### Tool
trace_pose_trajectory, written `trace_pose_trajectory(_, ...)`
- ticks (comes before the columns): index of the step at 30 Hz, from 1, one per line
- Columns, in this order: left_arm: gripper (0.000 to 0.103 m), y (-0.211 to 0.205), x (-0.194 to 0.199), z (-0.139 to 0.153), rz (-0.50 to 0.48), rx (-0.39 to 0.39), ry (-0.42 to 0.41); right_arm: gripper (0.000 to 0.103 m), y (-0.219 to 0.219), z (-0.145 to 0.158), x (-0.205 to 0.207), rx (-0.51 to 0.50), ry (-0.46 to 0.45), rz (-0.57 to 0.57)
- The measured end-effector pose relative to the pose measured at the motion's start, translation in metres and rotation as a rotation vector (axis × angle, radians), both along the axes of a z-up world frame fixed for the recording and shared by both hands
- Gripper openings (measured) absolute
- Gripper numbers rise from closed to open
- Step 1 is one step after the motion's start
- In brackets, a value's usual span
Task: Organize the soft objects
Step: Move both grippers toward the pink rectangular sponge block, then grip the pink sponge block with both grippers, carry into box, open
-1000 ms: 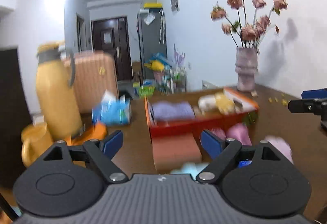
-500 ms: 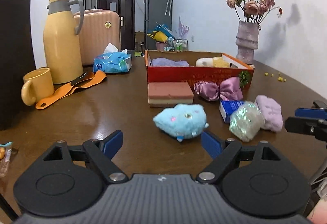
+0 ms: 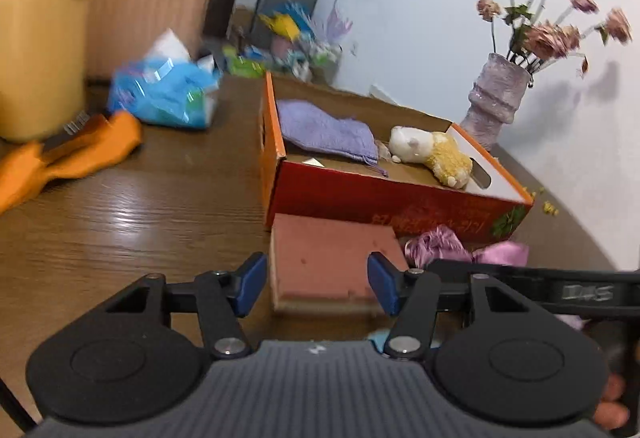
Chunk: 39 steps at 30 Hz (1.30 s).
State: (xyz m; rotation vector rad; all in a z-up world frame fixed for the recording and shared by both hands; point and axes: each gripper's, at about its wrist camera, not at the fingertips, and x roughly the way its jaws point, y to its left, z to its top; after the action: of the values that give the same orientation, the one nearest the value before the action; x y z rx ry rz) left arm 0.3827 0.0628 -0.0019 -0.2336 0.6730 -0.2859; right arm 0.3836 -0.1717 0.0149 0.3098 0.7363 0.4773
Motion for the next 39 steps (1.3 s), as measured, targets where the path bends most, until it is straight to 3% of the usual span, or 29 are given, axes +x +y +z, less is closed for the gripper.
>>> trace_pose_trajectory(2, 0.05, 0.005, 0.017, -0.008, -0.008, -0.044, 0.043, 0.04, 0.006, -0.009, 0.022, -0.013, 0.046, -0.014)
trace_pose_trajectory(4, 0.037, 0.008, 0.026, -0.015, -0.021, -0.08, 0.077, 0.037, 0.011, -0.016, 0.033, -0.002, 0.083, -0.005)
trace_pose_trajectory(12, 0.032, 0.013, 0.016, -0.009, 0.021, -0.118, 0.094, 0.026, 0.013, -0.013, 0.026, -0.019, 0.041, -0.003)
trace_pose_trajectory(16, 0.032, 0.004, -0.021, 0.025, 0.033, -0.101, -0.003, 0.026, 0.008, 0.018, -0.004, -0.019, -0.058, 0.012)
trace_pose_trajectory(21, 0.032, -0.016, -0.084, 0.064, 0.02, -0.111, -0.103, 0.025, -0.011, 0.056, -0.072, -0.023, -0.21, 0.021)
trace_pose_trajectory(24, 0.032, -0.034, -0.126, 0.066, -0.001, -0.118, -0.122, 0.024, -0.032, 0.057, -0.118, 0.006, -0.245, 0.007)
trace_pose_trajectory(28, 0.032, -0.061, -0.164, 0.056, -0.036, -0.113, -0.105, 0.024, -0.062, 0.042, -0.169, 0.05, -0.222, -0.048)
trace_pose_trajectory(33, 0.032, -0.091, -0.171, 0.046, -0.096, -0.119, -0.042, 0.022, -0.099, 0.027, -0.197, 0.08, -0.189, -0.118)
trace_pose_trajectory(39, 0.032, -0.123, -0.134, 0.061, -0.135, -0.117, -0.078, 0.021, -0.128, 0.037, -0.179, 0.077, -0.226, -0.168)
